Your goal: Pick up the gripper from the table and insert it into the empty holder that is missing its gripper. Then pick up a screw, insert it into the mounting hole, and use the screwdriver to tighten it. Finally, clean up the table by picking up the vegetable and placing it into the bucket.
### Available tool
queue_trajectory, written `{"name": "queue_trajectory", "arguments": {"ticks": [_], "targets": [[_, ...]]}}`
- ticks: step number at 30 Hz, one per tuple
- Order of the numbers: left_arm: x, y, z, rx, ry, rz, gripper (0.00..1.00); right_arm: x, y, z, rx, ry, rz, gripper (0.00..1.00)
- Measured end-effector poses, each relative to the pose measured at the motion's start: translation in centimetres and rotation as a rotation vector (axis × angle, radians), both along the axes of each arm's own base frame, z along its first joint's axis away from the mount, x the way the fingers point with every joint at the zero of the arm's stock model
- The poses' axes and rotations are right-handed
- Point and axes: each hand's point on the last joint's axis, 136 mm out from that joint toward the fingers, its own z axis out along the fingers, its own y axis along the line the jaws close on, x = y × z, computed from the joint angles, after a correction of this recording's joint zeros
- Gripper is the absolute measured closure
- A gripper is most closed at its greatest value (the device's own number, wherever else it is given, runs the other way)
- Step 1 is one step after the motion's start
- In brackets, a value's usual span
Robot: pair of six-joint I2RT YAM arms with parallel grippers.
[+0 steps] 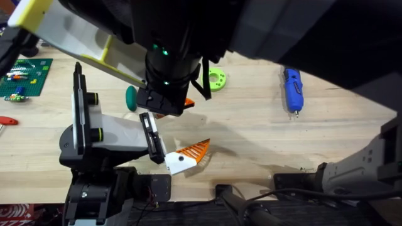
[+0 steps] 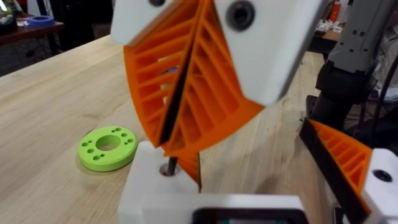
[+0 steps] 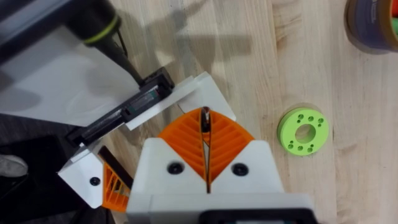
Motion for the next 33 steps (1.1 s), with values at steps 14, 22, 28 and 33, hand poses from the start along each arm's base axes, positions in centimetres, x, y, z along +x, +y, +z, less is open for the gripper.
{"name": "queue_trajectory", "arguments": {"ticks": [14,22,28,33], "targets": [[0.01,0.00,0.04,0.000,-0.003,0.000,0.014,-0.09,-0.16,-0.07,-0.007,0.004,-0.001,0.991],[0.01,0.00,0.04,0.000,-0.003,0.000,0.015,-0.09,-0.16,-0.07,-0.007,0.004,-0.001,0.991],[0.01,0.00,0.04,0.000,-0.003,0.000,0.014,0.04,-0.24,-0.07,-0.011,-0.003,-0.004,0.991],[0.01,0.00,0.04,0.000,-0.003,0.000,0.014,0.53,-0.47,-0.06,-0.024,-0.030,-0.015,0.991]]}}
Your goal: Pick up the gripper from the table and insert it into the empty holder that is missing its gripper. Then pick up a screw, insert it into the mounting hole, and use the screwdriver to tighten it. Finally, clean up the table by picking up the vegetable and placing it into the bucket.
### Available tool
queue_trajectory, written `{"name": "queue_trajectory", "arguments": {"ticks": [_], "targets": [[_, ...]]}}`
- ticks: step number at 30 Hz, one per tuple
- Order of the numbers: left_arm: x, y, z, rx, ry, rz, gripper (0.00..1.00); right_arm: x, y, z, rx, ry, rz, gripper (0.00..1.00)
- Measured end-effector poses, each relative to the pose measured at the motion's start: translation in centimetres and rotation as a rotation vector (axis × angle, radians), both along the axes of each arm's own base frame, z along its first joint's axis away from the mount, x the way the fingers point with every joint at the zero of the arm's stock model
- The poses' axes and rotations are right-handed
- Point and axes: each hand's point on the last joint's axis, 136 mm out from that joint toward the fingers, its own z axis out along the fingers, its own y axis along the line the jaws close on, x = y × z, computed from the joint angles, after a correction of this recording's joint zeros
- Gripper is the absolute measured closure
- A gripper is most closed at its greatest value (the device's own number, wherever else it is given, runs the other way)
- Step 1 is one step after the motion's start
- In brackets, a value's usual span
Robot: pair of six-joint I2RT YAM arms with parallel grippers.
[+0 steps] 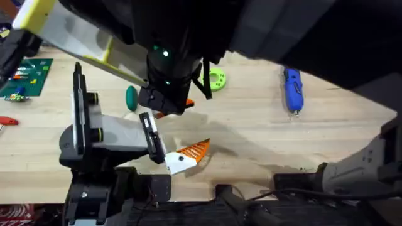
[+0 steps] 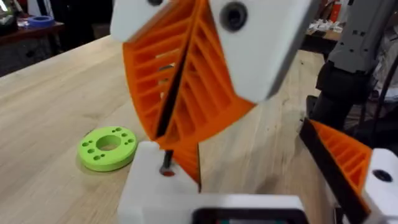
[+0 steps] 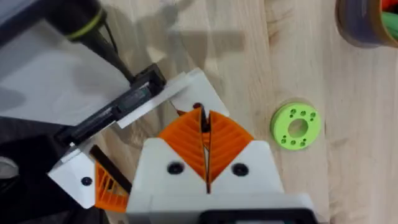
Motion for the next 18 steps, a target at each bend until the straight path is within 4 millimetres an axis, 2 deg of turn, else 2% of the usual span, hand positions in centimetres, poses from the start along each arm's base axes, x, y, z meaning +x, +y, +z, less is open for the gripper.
{"name": "queue_trajectory", "arguments": {"ticks": [18], "targets": [[0.00,0.00,0.00,0.000,0.000,0.000,0.015,0.16,-0.08,0.01,-0.008,-0.016,-0.003,0.991]]}}
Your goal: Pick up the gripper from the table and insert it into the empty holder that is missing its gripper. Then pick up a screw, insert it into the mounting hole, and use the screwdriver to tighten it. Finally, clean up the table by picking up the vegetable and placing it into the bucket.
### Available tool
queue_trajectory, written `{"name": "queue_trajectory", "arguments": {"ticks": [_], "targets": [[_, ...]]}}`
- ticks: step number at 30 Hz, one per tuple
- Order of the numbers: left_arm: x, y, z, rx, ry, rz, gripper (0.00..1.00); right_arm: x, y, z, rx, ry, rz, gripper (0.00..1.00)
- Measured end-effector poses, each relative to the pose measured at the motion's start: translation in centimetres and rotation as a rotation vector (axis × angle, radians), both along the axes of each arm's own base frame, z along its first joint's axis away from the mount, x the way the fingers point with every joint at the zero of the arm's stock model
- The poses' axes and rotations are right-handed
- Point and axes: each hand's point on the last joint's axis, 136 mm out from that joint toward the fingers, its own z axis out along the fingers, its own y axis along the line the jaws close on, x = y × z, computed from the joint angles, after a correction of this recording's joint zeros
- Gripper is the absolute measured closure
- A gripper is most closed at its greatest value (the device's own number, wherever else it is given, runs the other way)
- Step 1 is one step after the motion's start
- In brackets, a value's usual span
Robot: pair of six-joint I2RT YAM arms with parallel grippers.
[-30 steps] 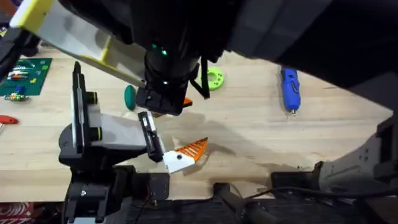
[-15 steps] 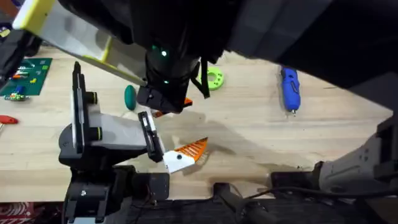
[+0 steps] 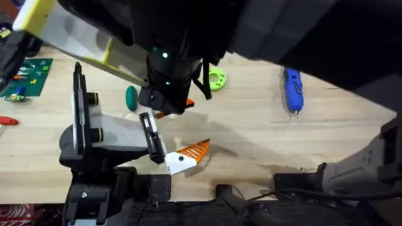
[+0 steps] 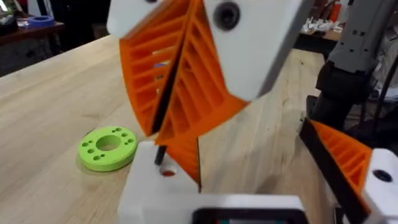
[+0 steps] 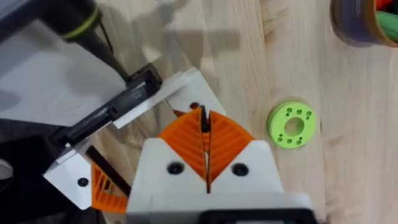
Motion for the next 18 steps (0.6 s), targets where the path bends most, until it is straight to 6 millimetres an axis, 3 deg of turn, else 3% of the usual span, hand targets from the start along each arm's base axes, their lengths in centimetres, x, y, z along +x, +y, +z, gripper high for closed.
{"name": "queue_trajectory", "arguments": {"ticks": [18], "targets": [[0.0,0.0,0.0,0.000,0.000,0.000,0.014,-1.1,0.4,0.0,-0.006,-0.002,0.029,0.991]]}}
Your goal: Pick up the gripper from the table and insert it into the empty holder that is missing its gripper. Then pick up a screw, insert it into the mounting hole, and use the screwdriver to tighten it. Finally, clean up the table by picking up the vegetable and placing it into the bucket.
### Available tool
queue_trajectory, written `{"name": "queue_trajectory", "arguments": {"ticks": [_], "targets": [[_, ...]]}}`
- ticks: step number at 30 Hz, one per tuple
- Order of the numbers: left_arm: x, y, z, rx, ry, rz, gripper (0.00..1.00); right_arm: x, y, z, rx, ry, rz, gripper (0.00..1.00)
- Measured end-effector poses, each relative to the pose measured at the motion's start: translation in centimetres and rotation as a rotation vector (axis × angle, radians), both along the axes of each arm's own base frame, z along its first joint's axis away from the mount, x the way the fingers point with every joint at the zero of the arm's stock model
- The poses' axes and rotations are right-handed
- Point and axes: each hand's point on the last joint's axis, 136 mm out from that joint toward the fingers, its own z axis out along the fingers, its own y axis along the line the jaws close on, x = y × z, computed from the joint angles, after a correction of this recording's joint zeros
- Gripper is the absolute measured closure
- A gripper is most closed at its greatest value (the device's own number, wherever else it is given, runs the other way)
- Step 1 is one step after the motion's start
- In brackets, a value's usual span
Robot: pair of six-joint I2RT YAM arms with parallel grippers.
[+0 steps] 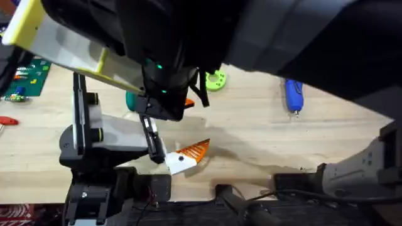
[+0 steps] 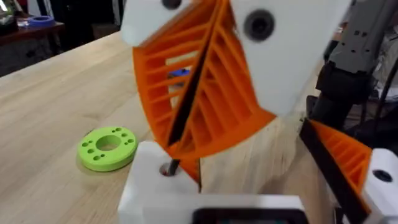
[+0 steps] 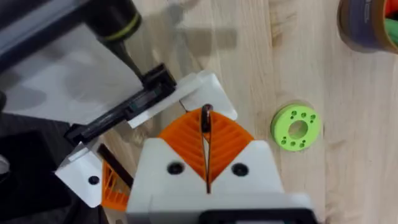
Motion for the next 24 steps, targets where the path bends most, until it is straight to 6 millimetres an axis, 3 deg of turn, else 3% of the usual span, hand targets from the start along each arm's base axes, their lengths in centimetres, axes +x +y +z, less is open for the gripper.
{"name": "queue_trajectory", "arguments": {"ticks": [5,16,24], "targets": [[0.0,0.0,0.0,0.000,0.000,0.000,0.015,-0.1,-0.2,0.3,-0.002,0.000,0.000,0.991],[0.0,0.0,0.0,0.000,0.000,0.000,0.014,0.9,-0.4,3.1,0.048,-0.026,-0.023,0.991],[0.0,0.0,0.0,0.000,0.000,0.000,0.015,0.4,-1.5,4.0,0.002,-0.005,-0.024,0.991]]}}
